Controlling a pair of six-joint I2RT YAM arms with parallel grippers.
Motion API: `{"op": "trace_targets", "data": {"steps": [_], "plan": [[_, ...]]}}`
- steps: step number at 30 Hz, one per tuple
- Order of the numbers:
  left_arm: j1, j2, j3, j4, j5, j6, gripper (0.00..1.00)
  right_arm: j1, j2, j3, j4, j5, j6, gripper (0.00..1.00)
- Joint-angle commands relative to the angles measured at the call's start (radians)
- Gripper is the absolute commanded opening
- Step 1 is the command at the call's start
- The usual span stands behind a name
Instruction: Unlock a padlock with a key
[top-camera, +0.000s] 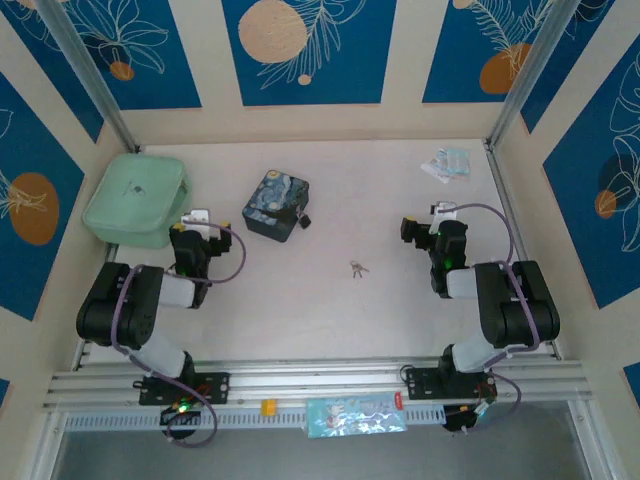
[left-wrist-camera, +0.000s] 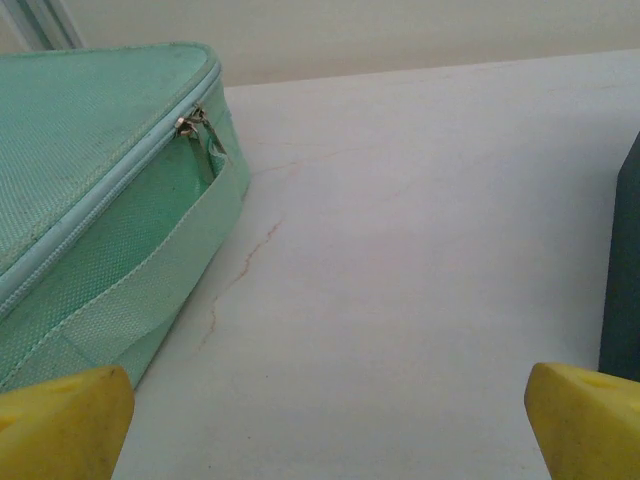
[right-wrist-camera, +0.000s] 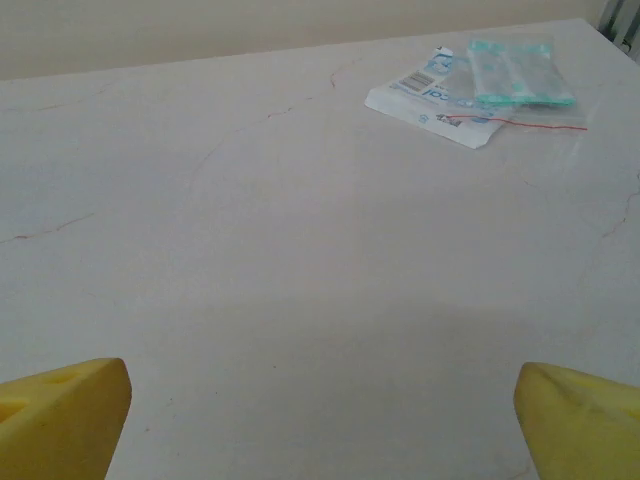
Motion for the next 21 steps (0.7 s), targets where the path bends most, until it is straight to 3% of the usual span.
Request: {"op": "trace_targets", "data": {"steps": [1,21], "plan": [[0.012,-0.022,-0.013,-0.012,0.016,0.018,1.0,-0.002,-0.023,-0.008,0.003,-0.017,0.007,0.99],[0.018,-0.021,-0.009,-0.023,0.039,0.017,1.0,-0.008,-0.023,-0.005,-0.003,-0.03,0.009,0.99]]}}
